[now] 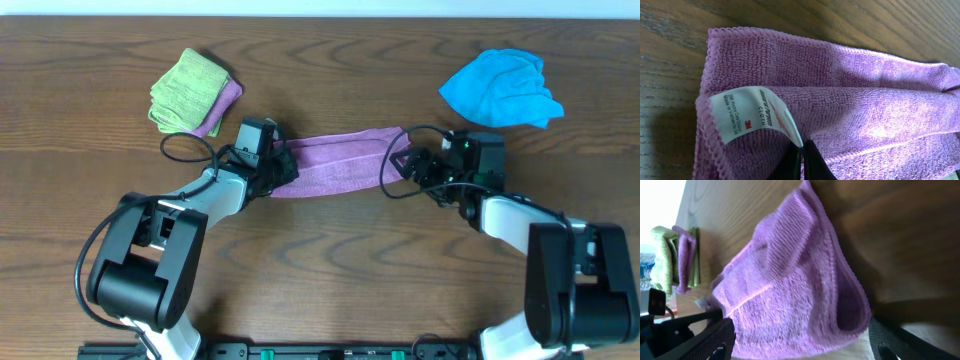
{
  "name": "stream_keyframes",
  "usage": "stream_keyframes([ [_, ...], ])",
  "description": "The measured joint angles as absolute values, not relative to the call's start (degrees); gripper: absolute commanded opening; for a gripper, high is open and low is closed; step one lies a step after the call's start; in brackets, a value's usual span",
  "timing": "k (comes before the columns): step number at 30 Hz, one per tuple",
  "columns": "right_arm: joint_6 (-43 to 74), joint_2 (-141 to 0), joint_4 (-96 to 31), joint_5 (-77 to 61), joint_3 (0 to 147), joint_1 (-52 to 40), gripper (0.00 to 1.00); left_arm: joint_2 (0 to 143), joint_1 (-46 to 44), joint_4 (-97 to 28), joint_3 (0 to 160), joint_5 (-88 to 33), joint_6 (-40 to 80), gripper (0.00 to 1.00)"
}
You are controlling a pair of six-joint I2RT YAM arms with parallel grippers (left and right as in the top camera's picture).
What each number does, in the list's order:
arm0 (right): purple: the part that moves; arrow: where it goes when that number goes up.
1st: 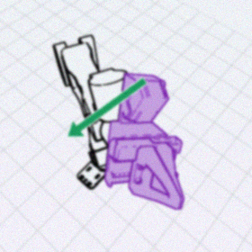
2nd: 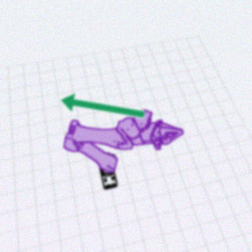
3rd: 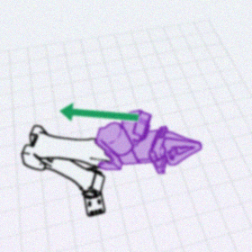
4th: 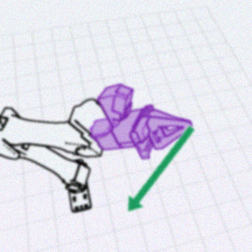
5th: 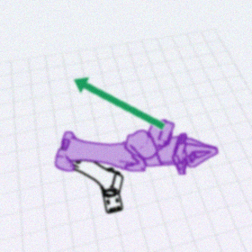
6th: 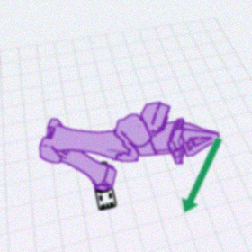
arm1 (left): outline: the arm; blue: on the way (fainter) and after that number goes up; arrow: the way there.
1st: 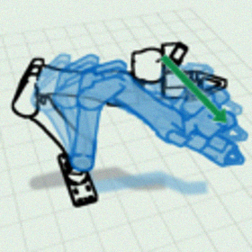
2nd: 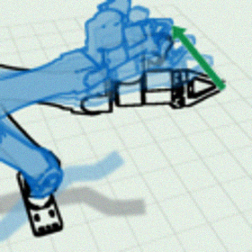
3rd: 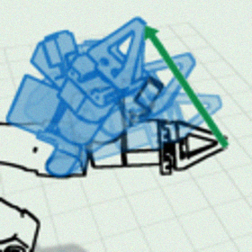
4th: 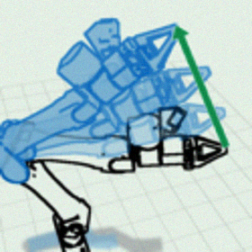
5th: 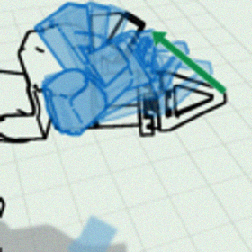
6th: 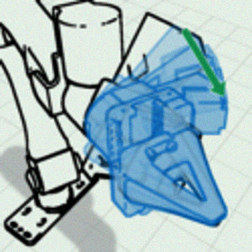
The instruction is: Fold the cloth
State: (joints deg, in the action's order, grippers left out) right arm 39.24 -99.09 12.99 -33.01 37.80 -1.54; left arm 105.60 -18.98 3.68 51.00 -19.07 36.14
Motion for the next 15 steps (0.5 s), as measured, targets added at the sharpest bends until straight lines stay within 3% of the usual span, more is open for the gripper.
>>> stream_keyframes([
  [11,41.25,-103.59,22.72,-30.33,38.04,-4.82,0.74,105.62,-18.98,3.66,51.0,-19.07,36.16,0.06],
  [13,41.47,-104.62,24.77,-29.52,38.24,-5.43,0.71,105.62,-18.98,3.55,51.0,-19.07,36.16,0.06],
  [15,41.52,-105.8,26.83,-28.67,38.41,-5.93,0.59,105.62,-18.98,3.31,51.0,-19.05,36.16,0.06],
])
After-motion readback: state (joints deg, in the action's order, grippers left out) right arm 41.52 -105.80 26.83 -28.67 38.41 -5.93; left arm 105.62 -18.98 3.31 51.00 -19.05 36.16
